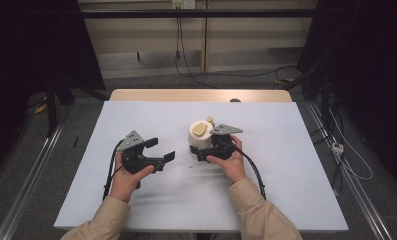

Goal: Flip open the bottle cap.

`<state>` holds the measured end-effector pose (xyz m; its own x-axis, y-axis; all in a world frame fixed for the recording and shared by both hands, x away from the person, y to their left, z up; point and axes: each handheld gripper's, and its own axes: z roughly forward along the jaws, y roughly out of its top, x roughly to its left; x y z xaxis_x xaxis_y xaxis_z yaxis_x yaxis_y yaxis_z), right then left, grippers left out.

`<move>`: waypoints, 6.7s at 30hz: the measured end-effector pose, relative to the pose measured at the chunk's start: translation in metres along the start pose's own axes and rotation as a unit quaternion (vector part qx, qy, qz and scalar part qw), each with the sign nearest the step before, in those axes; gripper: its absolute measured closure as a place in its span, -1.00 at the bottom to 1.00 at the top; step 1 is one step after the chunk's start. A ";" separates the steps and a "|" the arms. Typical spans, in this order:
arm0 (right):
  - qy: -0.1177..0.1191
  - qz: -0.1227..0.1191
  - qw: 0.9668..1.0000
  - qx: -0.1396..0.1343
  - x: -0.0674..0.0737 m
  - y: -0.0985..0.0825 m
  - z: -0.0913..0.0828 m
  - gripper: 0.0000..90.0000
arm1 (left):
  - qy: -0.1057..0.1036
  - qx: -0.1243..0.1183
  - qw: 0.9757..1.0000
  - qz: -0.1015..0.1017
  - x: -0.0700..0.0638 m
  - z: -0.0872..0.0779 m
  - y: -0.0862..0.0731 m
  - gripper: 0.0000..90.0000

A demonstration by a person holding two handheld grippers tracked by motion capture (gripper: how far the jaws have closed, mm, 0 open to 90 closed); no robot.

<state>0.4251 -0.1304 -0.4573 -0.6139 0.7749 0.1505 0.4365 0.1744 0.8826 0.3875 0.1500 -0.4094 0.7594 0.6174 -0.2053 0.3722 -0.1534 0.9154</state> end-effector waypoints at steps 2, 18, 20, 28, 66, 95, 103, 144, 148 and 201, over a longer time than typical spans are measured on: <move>0.000 0.000 1.000 0.001 0.000 0.000 0.000 -0.95 | 0.000 0.006 1.000 -0.012 -0.001 0.003 0.002 -0.63; -0.001 -0.001 1.000 0.005 0.000 -0.001 -0.001 -0.94 | -0.020 0.047 0.998 -0.020 -0.012 0.025 0.018 0.75; -0.001 -0.002 1.000 0.005 0.000 -0.001 -0.001 -0.95 | -0.026 0.049 0.998 -0.017 -0.014 0.028 0.021 0.84; -0.001 -0.005 1.000 0.008 0.000 -0.002 -0.002 -0.94 | -0.031 0.057 0.998 -0.011 -0.019 0.036 0.032 1.00; -0.010 -0.036 0.999 0.014 0.002 -0.003 -0.002 -0.90 | -0.033 0.075 0.997 -0.006 -0.028 0.059 0.047 1.00; -0.009 -0.036 0.999 0.013 0.002 -0.003 -0.001 -0.90 | -0.023 0.073 0.997 -0.009 -0.033 0.065 0.055 1.00; -0.008 -0.034 0.999 0.012 0.002 -0.003 -0.001 -0.90 | -0.021 0.068 0.997 -0.012 -0.034 0.065 0.059 1.00; -0.009 -0.036 0.999 0.013 0.002 -0.003 -0.001 -0.90 | -0.009 0.063 0.998 -0.005 -0.032 0.074 0.080 1.00; -0.009 -0.036 0.999 0.013 0.002 -0.003 -0.001 -0.90 | -0.008 0.065 0.998 -0.004 -0.032 0.075 0.081 1.00; -0.010 -0.035 0.999 0.015 0.002 -0.003 -0.001 -0.90 | 0.001 0.068 0.998 -0.007 -0.028 0.093 0.086 1.00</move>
<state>0.4219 -0.1301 -0.4589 -0.6314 0.7714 0.0793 0.4116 0.2467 0.8773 0.4476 0.0480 -0.3574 0.7529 0.6213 -0.2171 0.4515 -0.2476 0.8573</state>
